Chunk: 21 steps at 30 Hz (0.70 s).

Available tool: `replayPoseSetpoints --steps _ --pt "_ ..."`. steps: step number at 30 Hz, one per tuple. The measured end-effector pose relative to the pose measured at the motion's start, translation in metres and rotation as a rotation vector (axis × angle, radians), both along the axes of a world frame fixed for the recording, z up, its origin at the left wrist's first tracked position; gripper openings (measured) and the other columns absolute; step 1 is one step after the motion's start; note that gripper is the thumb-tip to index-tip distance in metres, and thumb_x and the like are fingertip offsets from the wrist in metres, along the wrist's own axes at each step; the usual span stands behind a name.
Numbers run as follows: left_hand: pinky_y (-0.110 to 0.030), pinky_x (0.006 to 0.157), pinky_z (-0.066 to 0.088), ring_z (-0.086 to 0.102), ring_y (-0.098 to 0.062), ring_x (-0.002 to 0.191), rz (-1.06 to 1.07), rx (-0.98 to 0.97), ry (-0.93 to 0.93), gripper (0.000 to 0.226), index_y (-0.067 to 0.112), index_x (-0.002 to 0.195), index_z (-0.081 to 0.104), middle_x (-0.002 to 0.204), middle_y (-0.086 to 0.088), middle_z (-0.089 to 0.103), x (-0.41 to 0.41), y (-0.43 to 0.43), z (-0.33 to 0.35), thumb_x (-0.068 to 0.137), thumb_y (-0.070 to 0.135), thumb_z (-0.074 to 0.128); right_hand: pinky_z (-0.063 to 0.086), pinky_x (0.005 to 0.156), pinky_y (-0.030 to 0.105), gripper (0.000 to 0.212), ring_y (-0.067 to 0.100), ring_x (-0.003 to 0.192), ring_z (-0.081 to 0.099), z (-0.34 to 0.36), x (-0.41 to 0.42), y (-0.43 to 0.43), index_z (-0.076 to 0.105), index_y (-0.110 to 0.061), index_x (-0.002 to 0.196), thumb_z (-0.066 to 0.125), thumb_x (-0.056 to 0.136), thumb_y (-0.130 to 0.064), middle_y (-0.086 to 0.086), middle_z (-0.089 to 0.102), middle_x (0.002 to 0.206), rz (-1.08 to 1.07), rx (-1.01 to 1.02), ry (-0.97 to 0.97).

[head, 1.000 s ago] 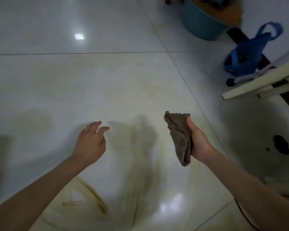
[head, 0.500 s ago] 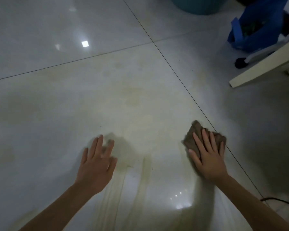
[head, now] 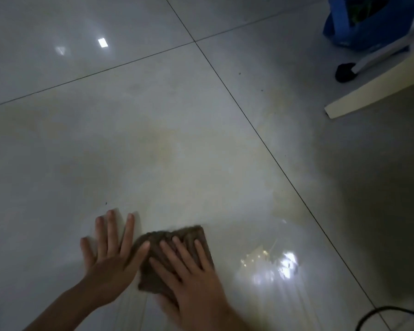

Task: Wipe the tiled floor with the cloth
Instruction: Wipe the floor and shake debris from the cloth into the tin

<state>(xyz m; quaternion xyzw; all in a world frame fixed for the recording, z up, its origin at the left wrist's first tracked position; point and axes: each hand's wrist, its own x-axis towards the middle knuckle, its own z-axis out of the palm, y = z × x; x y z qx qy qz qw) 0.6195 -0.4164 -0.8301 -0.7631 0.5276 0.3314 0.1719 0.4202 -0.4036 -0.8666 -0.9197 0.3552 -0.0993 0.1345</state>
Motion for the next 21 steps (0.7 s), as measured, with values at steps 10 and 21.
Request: replayPoseSetpoints --steps 10,21 --pt "-0.039 0.093 -0.040 -0.054 -0.011 0.125 0.012 0.018 0.052 0.090 0.046 0.131 -0.042 0.132 0.011 -0.060 0.004 0.000 -0.001 0.052 0.086 -0.033 0.015 0.116 0.057 0.064 0.034 0.145 0.026 0.016 -0.125 -0.198 0.038 -0.014 0.148 0.024 0.094 -0.045 0.014 0.030 0.156 -0.716 -0.031 0.169" --pt "-0.045 0.099 -0.034 -0.057 -0.012 0.120 -0.008 -0.026 0.063 0.087 0.046 0.127 -0.046 0.129 0.009 -0.063 0.003 -0.001 0.001 0.051 0.085 -0.033 0.026 0.111 0.061 0.056 0.035 0.141 0.033 0.014 -0.129 -0.076 0.046 -0.015 0.142 0.043 0.091 -0.038 0.009 0.036 0.153 -0.165 -0.027 0.156"
